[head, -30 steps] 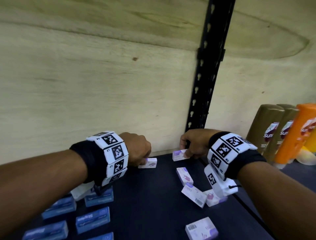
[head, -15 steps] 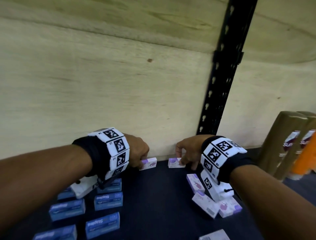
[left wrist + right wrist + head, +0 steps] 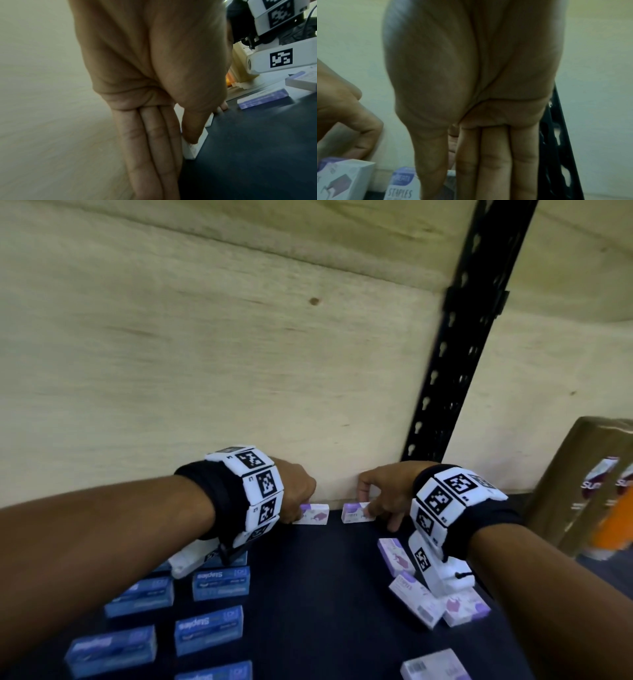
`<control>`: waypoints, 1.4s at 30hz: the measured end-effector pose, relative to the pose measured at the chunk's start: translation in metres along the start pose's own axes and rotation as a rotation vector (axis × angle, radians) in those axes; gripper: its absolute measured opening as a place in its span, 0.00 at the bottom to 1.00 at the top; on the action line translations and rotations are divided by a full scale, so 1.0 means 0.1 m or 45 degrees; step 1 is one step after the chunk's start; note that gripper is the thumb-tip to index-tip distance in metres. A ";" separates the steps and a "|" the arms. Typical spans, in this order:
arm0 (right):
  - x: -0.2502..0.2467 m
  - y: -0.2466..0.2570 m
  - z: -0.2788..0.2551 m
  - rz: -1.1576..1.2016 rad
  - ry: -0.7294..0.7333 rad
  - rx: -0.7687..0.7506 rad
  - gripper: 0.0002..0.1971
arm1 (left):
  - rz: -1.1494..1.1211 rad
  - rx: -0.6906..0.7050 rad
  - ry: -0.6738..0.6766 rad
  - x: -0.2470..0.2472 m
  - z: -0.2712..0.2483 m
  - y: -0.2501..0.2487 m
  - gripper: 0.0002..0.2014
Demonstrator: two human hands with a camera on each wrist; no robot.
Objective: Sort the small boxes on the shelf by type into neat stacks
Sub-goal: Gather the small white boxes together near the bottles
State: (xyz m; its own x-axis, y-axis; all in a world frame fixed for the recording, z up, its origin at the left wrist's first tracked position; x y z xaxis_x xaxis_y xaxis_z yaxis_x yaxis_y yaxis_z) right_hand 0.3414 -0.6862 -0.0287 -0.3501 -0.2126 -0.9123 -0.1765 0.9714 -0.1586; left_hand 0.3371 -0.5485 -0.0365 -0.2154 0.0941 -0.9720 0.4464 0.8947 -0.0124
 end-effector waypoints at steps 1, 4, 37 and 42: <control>0.02 -0.01 0.02 0.063 0.009 0.007 0.13 | 0.004 0.004 -0.008 0.00 0.00 0.00 0.06; 0.05 -0.05 0.03 0.155 0.026 0.014 0.11 | -0.002 -0.002 -0.021 -0.01 0.00 0.01 0.12; 0.24 -0.41 -0.36 0.054 0.026 -0.035 0.09 | 0.024 0.034 -0.098 -0.29 -0.42 -0.42 0.15; 0.24 -0.41 -0.43 -0.020 -0.008 -0.030 0.09 | -0.094 0.045 0.052 -0.40 -0.47 -0.39 0.11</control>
State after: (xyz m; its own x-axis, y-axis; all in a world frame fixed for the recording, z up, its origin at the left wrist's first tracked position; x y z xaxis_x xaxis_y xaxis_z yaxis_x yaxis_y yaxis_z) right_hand 0.3009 -0.7359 -0.0281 -0.3415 -0.2270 -0.9120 -0.2034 0.9653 -0.1641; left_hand 0.2876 -0.5663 0.0136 -0.2840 0.0470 -0.9577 0.4582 0.8840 -0.0925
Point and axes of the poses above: each hand's wrist, its own z-axis towards the middle knuckle, its own x-axis out of the palm, y = z × x, the point moved 8 cm from there along z, towards the middle knuckle, and after that the axes turned 15 degrees about -z, right-handed, at the moved point
